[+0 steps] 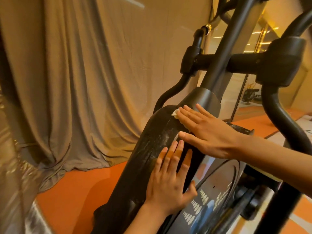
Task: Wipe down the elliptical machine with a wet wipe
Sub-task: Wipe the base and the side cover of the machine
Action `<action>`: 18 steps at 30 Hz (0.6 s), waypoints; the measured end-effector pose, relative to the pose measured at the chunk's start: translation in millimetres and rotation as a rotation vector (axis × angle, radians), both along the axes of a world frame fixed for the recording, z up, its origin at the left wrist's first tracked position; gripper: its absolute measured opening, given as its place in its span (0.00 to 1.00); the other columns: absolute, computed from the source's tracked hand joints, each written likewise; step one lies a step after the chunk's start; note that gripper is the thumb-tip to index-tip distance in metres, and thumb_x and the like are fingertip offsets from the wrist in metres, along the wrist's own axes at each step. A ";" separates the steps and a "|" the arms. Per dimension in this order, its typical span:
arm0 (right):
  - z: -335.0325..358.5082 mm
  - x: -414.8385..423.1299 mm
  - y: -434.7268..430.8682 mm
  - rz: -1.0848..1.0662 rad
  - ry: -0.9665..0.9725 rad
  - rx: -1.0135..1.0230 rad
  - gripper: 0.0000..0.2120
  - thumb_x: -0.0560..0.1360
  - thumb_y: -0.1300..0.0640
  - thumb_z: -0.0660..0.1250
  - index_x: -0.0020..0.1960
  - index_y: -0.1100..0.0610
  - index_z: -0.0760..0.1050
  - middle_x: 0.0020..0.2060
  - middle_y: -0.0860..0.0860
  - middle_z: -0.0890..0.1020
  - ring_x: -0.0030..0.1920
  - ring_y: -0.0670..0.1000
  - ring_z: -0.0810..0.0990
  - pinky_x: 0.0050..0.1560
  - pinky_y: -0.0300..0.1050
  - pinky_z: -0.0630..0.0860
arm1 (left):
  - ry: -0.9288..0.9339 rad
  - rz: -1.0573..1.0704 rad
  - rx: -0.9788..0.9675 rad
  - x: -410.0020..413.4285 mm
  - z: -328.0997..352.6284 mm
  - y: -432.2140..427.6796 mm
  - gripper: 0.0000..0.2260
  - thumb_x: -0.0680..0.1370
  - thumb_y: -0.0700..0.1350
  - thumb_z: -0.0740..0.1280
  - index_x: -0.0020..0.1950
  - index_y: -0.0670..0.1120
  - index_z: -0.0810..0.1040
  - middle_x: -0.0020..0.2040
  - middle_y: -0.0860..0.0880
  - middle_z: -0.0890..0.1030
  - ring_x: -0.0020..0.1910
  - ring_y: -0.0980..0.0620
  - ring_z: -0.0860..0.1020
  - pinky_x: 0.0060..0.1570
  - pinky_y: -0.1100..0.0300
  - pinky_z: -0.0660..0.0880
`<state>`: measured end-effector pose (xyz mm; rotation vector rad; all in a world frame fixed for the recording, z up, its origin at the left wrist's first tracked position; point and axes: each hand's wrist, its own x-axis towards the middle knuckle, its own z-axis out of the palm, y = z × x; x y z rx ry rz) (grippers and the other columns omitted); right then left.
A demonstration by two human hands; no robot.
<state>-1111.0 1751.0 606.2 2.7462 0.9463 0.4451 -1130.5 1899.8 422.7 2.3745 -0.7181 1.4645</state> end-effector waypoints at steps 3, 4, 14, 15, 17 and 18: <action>5.9 1.0 -1.5 -0.025 0.046 -0.018 0.44 0.76 0.26 0.33 0.84 0.51 0.40 0.83 0.46 0.43 0.80 0.40 0.35 0.76 0.40 0.28 | -0.009 -0.002 -0.005 0.1 0.0 -0.7 0.38 0.74 0.55 0.65 0.82 0.42 0.65 0.83 0.40 0.59 0.83 0.42 0.58 0.82 0.47 0.52; 9.3 9.1 5.2 -0.033 0.057 -0.031 0.44 0.76 0.26 0.33 0.84 0.52 0.41 0.83 0.48 0.44 0.81 0.41 0.37 0.77 0.41 0.28 | -0.008 -0.001 -0.014 0.7 0.5 -0.8 0.37 0.75 0.56 0.65 0.82 0.42 0.65 0.83 0.40 0.59 0.83 0.42 0.58 0.82 0.47 0.53; 30.7 72.7 60.1 -0.136 0.096 -0.197 0.50 0.74 0.25 0.34 0.84 0.57 0.48 0.83 0.55 0.52 0.83 0.52 0.47 0.82 0.53 0.40 | 0.008 -0.008 0.005 0.4 0.3 1.4 0.34 0.80 0.57 0.62 0.82 0.43 0.62 0.82 0.39 0.62 0.83 0.42 0.59 0.81 0.48 0.55; 24.7 61.3 51.9 -0.100 0.075 -0.161 0.48 0.75 0.25 0.32 0.84 0.57 0.47 0.83 0.54 0.51 0.83 0.51 0.46 0.82 0.52 0.40 | 0.007 -0.009 0.005 0.1 0.6 1.7 0.34 0.79 0.57 0.63 0.82 0.44 0.62 0.81 0.39 0.62 0.82 0.42 0.60 0.82 0.49 0.54; 11.0 32.6 31.7 -0.020 0.057 -0.060 0.45 0.77 0.27 0.30 0.84 0.54 0.46 0.83 0.50 0.48 0.82 0.47 0.43 0.82 0.48 0.39 | -0.003 -0.010 -0.013 0.7 0.0 2.4 0.36 0.76 0.57 0.65 0.81 0.43 0.63 0.79 0.39 0.63 0.80 0.41 0.62 0.82 0.50 0.52; 4.8 16.5 20.1 0.007 0.062 -0.008 0.42 0.77 0.29 0.30 0.84 0.52 0.45 0.83 0.48 0.46 0.82 0.44 0.40 0.82 0.46 0.38 | -0.003 -0.017 -0.024 0.7 -0.3 2.4 0.37 0.75 0.57 0.66 0.81 0.43 0.63 0.80 0.38 0.62 0.80 0.41 0.61 0.82 0.50 0.53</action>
